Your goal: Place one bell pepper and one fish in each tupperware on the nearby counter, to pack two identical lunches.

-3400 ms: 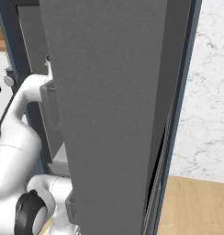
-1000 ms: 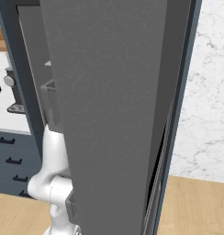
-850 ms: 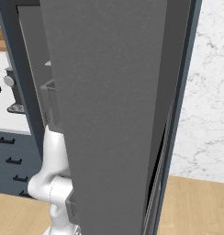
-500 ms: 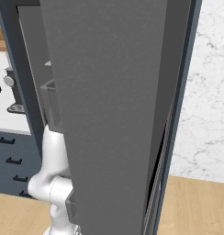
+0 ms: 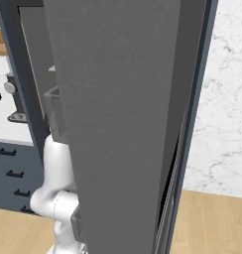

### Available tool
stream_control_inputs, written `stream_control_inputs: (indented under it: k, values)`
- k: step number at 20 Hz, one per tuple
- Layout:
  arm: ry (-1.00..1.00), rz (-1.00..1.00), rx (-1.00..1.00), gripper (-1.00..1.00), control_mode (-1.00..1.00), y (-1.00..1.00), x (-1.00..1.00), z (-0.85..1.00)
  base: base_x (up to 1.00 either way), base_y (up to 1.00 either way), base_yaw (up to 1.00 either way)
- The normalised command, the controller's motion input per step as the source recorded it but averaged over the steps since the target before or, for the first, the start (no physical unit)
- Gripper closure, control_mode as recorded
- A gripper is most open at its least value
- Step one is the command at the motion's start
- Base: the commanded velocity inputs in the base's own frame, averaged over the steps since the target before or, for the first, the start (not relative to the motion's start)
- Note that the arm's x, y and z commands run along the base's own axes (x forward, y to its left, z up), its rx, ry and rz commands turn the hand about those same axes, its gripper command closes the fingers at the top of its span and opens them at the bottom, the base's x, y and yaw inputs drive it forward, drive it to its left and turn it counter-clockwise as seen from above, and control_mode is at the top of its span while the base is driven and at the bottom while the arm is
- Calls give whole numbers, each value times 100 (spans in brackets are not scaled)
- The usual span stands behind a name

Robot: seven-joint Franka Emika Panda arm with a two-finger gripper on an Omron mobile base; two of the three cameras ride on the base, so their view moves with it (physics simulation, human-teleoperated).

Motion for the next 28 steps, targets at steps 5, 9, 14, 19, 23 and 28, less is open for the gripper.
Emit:
stream_control_inputs:
  k: [5,9,14,19,23,28]
  values:
    - [3,1,0,-100,-100,0,11,-24,0,0,0]
    - [1,0,0,100,-100,0,-3,-8,0,0,0]
    - [2,0,0,100,-100,0,-6,-4,0,0,0]
    - [1,0,0,100,-100,0,-41,-1,0,0,0]
    - [-3,2,0,100,-100,0,-100,0,0,0,0]
    - [-5,0,0,100,-100,0,-100,7,0,0,0]
